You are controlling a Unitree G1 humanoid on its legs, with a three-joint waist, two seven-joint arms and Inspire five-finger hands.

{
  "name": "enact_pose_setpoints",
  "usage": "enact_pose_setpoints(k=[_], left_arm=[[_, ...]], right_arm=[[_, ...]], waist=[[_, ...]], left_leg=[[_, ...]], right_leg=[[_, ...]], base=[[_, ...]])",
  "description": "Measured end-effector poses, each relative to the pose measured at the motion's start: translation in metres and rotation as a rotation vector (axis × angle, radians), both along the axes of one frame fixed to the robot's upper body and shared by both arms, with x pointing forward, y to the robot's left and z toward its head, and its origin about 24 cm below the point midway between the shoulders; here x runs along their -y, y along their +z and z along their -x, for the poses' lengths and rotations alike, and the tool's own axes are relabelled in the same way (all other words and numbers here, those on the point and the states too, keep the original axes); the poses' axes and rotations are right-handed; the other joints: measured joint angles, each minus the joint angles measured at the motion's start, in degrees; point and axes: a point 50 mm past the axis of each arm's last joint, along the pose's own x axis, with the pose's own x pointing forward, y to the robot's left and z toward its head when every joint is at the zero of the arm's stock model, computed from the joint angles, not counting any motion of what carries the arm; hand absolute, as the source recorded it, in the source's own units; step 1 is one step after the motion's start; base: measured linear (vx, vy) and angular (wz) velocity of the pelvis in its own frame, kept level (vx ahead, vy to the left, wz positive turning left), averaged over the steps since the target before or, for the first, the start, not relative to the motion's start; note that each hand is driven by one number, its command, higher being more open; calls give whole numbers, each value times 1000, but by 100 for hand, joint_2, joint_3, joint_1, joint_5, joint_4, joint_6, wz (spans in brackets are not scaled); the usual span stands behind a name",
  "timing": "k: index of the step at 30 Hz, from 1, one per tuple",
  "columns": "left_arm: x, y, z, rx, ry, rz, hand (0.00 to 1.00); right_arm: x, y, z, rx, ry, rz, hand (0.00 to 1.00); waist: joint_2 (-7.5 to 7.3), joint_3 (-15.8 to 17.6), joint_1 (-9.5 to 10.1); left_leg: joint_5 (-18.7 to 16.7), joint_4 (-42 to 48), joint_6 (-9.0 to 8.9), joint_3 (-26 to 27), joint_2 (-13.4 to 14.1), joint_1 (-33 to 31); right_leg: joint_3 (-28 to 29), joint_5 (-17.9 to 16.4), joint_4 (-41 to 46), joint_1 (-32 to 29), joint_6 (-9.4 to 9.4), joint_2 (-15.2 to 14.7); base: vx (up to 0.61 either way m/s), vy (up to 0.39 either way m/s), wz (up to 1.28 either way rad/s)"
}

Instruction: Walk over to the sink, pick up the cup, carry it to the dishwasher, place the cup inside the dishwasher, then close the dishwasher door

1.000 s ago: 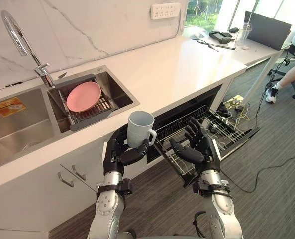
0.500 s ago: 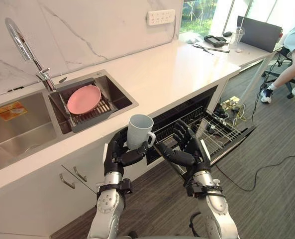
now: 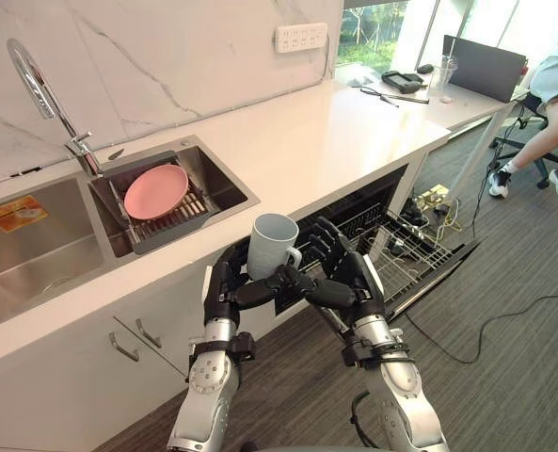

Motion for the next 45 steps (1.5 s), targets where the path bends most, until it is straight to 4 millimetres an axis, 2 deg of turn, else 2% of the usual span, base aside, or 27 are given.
enact_pose_setpoints(k=[4, 17, 18, 30, 31, 39, 45], left_arm=[[7, 0, 1, 2, -50, -6, 30], [20, 3, 1, 16, -111, -3, 30], [21, 3, 1, 16, -114, -3, 30], [26, 4, 2, 23, -140, -8, 30], [26, 5, 2, 23, -140, -8, 90], [28, 13, 2, 56, -135, 0, 90], [25, 22, 1, 90, -107, 19, 90]], right_arm=[[-4, 1, -1, 6, 23, 3, 90], [-10, 10, -16, 43, 30, -1, 90], [-11, 10, -17, 42, 30, -4, 30], [-4, 5, -22, -5, -25, -69, 30], [-4, 4, -22, -5, -25, -71, 30], [-2, 8, -23, 11, -45, -102, 30], [8, 10, -26, 22, -124, -130, 30]], waist=[[3, -12, -6], [7, -44, -6], [7, -51, -6], [11, -177, -5], [11, -177, -5], [6, -185, -4], [1, -190, 3]], left_leg=[[143, -230, 7, -20, -13, 76], [211, -230, 12, -87, -28, 77], [213, -230, 12, -90, -28, 76], [262, -233, 3, -149, -22, 71], [264, -233, 3, -150, -22, 70], [273, -232, -1, -176, -17, 72], [277, -232, -7, -224, -14, 78]], right_leg=[[-18, 9, 1, -25, 5, 1], [-81, 16, -2, -24, 1, -9], [-84, 16, -3, -24, 1, -9], [-154, 35, -55, 5, -35, -3], [-156, 36, -55, 6, -36, -3], [-185, 52, -86, 37, -47, 2], [-236, 70, -108, 92, -49, 5]], base=[[-44, -8, 3], [-22, -8, 2], [0, 0, 0], [-28, -11, 2], [0, 0, 0], [-2, -1, 0], [-16, -11, 4]])
